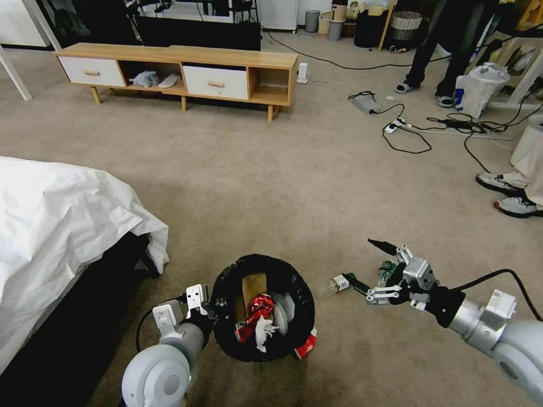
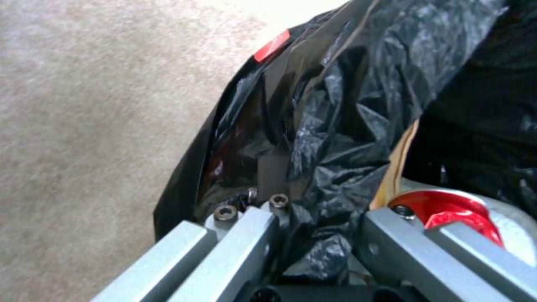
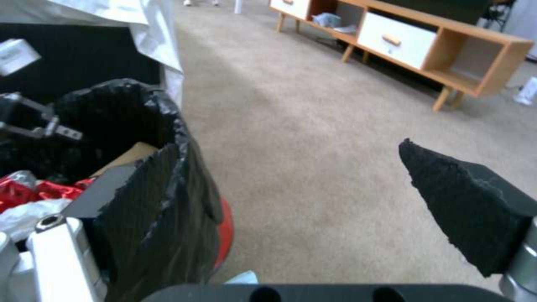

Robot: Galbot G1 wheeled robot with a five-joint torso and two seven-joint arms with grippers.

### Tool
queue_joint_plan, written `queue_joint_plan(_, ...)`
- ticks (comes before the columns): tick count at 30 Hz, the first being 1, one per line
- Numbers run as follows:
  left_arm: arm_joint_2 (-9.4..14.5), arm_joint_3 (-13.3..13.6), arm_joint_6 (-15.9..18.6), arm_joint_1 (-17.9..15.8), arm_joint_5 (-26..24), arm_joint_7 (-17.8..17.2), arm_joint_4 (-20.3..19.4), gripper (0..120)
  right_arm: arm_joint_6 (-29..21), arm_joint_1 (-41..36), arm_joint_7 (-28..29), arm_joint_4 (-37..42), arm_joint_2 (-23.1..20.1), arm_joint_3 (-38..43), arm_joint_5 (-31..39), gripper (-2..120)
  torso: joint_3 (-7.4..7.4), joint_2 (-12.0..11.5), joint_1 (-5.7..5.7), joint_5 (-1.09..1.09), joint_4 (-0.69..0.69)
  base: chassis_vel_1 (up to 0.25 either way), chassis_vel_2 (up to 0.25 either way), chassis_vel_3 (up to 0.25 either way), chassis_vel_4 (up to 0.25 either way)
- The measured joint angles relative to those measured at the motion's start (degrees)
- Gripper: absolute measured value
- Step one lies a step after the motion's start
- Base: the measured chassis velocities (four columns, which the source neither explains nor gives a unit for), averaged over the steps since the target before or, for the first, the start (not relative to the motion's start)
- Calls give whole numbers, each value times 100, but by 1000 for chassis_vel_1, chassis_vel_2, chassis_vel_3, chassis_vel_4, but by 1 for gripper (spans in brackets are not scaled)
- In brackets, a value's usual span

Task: Pick up the trash bin and place the garbage on the floor into it.

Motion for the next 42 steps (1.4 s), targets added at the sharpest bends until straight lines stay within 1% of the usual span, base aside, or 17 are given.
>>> queue_joint_plan(3, -71, -64, -28, 67, 35, -27, 16, 0, 10, 45, 101, -137, 101, -161, -20, 100, 0, 0, 0, 0, 1, 0, 0, 0, 0)
queue_joint_plan(12, -142, -228, -92, 173, 141, -37, 13, 0, -24, 219, 384, -476, 312, -628, -25, 100, 0, 0, 0, -1, 0, 0, 0, 0, 0)
queue_joint_plan(22, -142, -357, -193, 181, 297, -43, 76, 0, -43, 454, 712, -978, 504, -1076, -9, 100, 0, 0, 0, -1, 0, 0, 0, 0, 0)
queue_joint_plan(29, -106, -456, -199, 172, 137, -89, -5, 0, -140, 683, 854, -1211, 571, -1482, 0, 100, 0, 0, 0, -1, 0, 0, 0, 0, 0)
queue_joint_plan(34, -73, -573, -187, 175, 49, -105, -33, 0, -224, 845, 965, -1338, 637, -1715, 26, 100, 0, 0, 0, -1, 0, 0, 0, 0, 0)
queue_joint_plan(36, -41, -696, -177, 190, -41, -106, -49, 0, -319, 990, 1091, -1458, 681, -1964, 49, 100, 0, 0, 0, -1, 0, 0, 0, 0, 0)
queue_joint_plan(37, -41, -696, -177, 190, -41, -106, -49, 0, -319, 990, 1091, -1458, 681, -1964, 49, 100, 0, 0, 0, -1, 0, 0, 0, 0, 0)
queue_joint_plan(39, -30, -776, -173, 195, -96, -105, -54, 0, -406, 1124, 1189, -1535, 723, -2174, 88, 100, 0, 0, 0, 0, 0, 0, 0, 0, 0)
queue_joint_plan(42, -27, -804, -173, 197, -116, -105, -54, 0, -443, 1186, 1238, -1563, 743, -2259, 109, 100, 0, 0, 0, -1, 0, 0, 0, 0, 0)
